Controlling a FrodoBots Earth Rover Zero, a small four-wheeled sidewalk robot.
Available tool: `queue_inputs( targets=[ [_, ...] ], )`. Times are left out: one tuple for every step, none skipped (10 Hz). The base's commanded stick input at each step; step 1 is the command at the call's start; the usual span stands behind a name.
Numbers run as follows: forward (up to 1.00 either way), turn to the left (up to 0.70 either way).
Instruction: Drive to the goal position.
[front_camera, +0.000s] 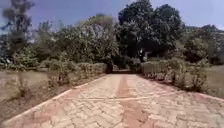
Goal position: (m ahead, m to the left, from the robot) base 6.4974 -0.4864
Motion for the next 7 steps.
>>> queue_inputs(
  targets=[
    [1.00,0.00],
    [1.00,0.00],
    [1.00,0.00],
    [1.00,0.00],
    [1.00,0.00],
    [1.00,0.00],
    [1.00,0.00]
  ],
)
